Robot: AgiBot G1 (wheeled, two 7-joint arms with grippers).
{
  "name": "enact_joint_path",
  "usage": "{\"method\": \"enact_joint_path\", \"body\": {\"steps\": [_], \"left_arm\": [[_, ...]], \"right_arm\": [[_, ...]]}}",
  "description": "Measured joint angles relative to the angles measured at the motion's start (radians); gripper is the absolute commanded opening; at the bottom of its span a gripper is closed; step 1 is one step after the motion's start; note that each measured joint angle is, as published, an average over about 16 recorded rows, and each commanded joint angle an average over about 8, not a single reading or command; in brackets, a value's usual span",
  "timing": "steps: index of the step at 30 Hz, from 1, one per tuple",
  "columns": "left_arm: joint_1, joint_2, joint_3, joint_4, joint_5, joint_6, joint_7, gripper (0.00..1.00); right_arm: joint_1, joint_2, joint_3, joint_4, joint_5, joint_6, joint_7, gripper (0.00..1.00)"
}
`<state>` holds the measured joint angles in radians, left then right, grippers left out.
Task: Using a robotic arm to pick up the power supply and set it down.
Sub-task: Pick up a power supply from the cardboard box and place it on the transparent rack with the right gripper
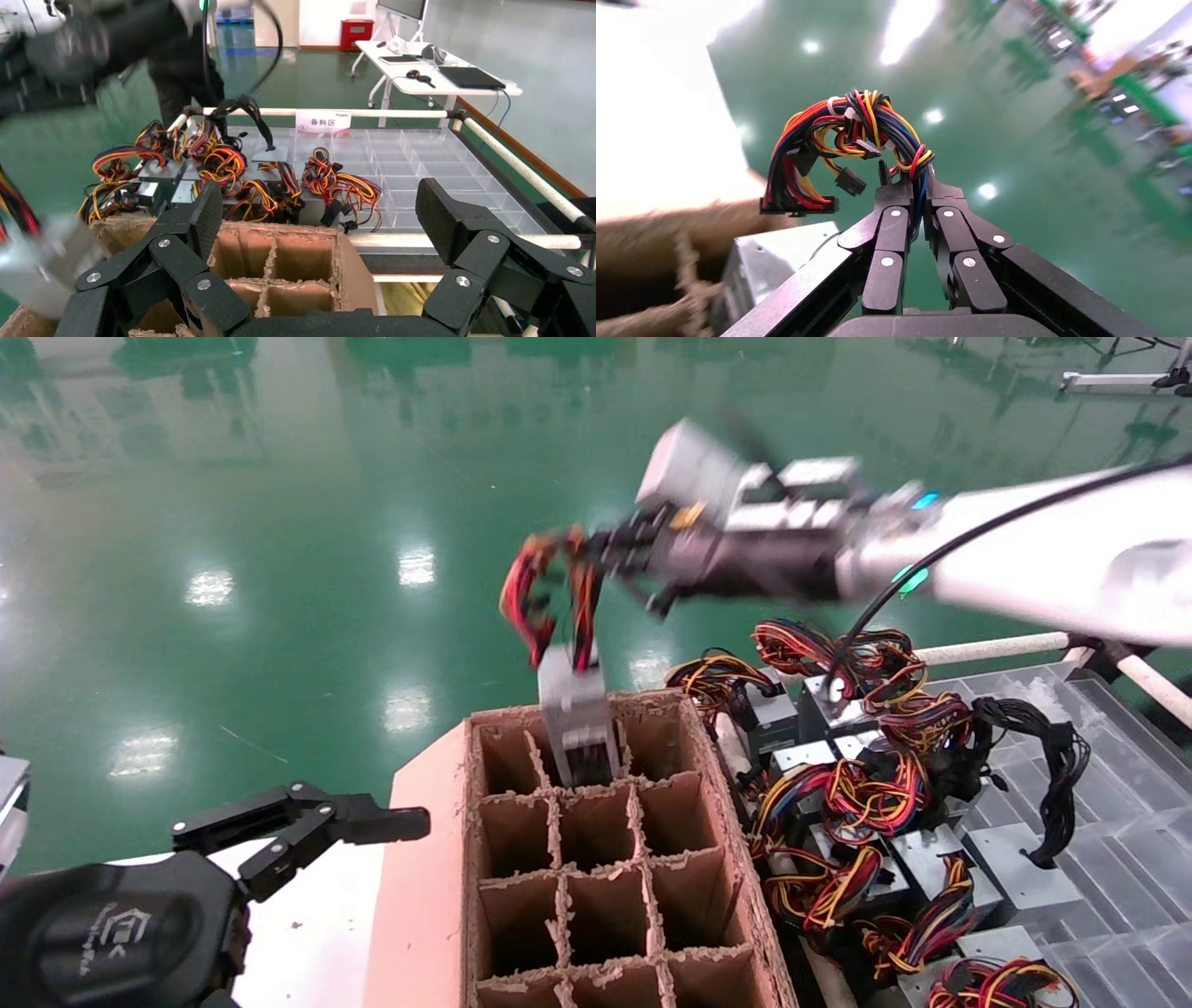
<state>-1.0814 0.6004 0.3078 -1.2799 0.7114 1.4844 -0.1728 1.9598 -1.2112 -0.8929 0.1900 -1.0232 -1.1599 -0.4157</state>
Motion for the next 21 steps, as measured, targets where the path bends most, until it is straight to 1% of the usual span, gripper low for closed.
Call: {"method": "enact_joint_path", "body": {"steps": [5, 10, 21], "left_arm": [[0.000, 0.000, 0.000, 0.000, 0.000, 0.000, 0.000, 1.00], [0.000, 0.000, 0.000, 0.000, 0.000, 0.000, 0.000, 1.00], [0.000, 0.000, 0.001, 0.000, -0.001, 0.000, 0.000, 1.00]], "right_arm": [[0.050, 0.082, 0.031, -0.013, 0.039, -0.051, -0.008, 0.00], [0.098, 0.186, 0.042, -0.018, 0.048, -0.093, -0.013, 0.00], [0.211, 0.475, 0.013, 0.009, -0.017, -0.192, -0.008, 0.00]]}}
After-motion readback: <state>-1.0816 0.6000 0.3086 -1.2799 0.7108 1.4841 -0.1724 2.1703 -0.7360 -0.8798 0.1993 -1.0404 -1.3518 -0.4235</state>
